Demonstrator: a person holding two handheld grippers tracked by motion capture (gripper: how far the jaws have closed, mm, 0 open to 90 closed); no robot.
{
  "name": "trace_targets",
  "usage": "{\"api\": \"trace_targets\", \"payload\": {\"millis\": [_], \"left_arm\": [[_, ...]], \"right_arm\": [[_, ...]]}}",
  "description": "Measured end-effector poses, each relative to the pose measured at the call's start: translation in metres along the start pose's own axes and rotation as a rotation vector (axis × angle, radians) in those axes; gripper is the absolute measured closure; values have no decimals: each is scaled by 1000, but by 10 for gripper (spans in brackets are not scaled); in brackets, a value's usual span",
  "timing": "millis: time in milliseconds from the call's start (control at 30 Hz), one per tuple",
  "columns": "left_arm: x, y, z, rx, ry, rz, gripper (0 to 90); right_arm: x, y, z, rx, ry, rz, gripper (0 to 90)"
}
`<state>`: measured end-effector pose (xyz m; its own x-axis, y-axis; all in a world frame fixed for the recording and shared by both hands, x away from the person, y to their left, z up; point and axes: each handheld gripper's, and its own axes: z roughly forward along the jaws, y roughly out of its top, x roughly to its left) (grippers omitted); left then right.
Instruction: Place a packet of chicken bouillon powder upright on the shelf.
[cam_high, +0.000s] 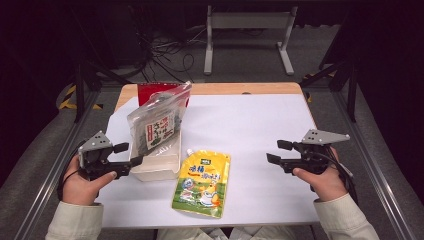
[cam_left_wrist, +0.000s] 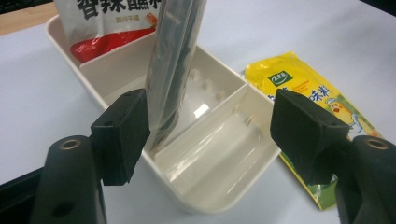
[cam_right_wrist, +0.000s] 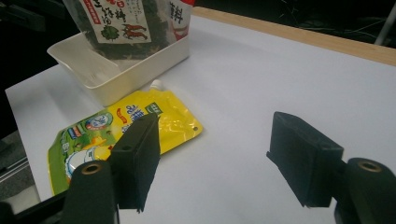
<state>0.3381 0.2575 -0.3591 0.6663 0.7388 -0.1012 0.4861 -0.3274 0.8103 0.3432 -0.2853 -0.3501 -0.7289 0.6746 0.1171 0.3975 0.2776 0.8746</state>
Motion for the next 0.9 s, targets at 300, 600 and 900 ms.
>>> {"api": "trace_targets", "payload": {"millis": [300,600,900], "left_arm": [[-11,-12,-11,-28,-20,3,315],[-27,-22,-11,-20,-75,13,317],[-34,-26,-10,9,-113,-20,312]], "right_arm": [[5,5,17,27,27,-23,324],[11,11,41,68,54,-58,325],[11,13,60,86,64,-62,320]]}}
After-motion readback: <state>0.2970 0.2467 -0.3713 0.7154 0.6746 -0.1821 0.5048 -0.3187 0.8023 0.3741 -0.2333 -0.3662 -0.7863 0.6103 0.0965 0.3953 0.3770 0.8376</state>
